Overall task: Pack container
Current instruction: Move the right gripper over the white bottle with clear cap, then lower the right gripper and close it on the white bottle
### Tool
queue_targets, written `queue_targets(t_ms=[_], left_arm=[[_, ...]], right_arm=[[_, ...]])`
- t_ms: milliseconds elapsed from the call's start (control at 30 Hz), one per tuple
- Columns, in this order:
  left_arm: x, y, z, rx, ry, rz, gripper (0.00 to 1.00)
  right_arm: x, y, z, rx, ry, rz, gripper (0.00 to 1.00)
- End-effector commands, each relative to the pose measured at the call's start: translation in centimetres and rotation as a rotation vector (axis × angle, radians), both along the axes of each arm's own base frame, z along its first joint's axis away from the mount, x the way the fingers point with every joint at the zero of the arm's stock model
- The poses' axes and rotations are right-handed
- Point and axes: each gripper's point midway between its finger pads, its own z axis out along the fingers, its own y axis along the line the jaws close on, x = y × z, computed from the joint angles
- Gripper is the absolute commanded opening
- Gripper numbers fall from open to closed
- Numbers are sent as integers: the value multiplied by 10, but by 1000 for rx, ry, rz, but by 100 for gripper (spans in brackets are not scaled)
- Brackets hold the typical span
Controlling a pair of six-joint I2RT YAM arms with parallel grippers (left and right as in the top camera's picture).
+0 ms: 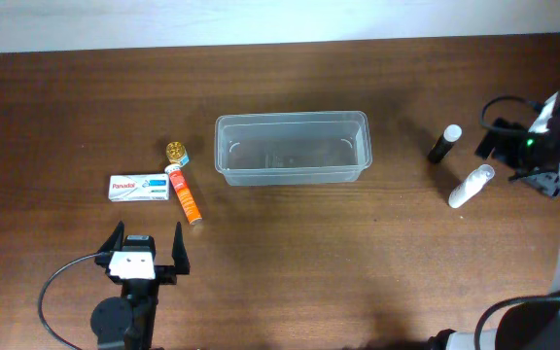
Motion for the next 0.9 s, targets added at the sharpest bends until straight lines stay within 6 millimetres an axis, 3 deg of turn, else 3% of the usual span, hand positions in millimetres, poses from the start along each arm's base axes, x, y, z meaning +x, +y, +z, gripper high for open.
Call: queue_targets(t_ms=[0,167,300,633,867], left_arm=[[0,1,-2,16,0,0,99],[0,1,-2,15,1,-1,100],[0,1,-2,15,1,-1,99],[0,1,-2,16,1,0,99],[0,1,-2,15,1,-1,100]], right_arm=[[-9,0,-25,-1,41,0,99],[-12,1,-57,5,55,-1,100],[-10,0,-70,1,41,-8,99],[10,-8,-69,-31,-37,-8,97],[18,-11,-86,-24,-19,-8,92]])
